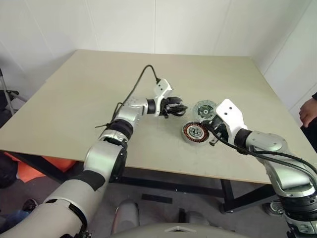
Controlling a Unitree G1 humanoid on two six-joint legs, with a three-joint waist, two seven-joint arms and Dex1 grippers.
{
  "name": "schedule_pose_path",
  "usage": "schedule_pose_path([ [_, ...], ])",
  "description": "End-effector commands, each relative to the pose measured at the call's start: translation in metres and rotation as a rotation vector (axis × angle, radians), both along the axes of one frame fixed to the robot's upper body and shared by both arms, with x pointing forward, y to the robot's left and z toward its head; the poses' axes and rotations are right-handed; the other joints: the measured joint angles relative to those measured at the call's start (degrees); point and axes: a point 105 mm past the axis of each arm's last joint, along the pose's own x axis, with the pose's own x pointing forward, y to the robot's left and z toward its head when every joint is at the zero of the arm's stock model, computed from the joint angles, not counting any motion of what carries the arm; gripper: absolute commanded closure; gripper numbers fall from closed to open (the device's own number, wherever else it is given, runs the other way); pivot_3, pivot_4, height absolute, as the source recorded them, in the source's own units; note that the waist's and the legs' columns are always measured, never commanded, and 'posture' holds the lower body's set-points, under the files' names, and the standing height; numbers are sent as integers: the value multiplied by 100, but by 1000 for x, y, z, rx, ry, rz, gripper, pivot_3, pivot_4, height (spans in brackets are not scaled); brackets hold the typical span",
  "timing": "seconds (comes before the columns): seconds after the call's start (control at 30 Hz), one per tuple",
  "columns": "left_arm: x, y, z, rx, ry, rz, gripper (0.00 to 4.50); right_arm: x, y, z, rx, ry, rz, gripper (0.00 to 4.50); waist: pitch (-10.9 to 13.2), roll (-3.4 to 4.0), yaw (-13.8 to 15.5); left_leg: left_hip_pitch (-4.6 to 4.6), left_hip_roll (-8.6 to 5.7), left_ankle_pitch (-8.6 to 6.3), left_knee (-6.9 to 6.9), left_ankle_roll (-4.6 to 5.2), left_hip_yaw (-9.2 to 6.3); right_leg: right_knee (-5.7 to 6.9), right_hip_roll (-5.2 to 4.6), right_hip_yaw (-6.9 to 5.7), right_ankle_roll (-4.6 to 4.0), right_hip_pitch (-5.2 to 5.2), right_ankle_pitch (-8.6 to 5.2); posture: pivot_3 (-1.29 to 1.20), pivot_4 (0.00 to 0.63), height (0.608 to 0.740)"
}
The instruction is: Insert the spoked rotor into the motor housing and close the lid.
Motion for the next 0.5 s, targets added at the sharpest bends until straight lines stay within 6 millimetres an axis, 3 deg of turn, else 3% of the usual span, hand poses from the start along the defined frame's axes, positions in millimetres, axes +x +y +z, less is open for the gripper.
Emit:
schedule_pose_path([
  [0.03,6,25,0,-9,-5,72,2165,6,1,0,-15,-25,-1,4455,0,1,-2,-1,1,0,0,-1,0,0,1,-1,0,-1,0,0,0,740],
  [0.23,1,46,-17,-4,28,122,2165,9,0,-14,-9,13,-3,4455,1,-1,12,-6,1,1,0,-2,-1,-1,0,-4,0,-1,0,0,0,740],
  [0.5,-7,49,-24,-14,52,153,2165,15,3,-24,1,34,-1,4455,1,0,-12,-3,7,3,-2,-6,-1,1,6,-3,0,-4,0,0,0,740],
])
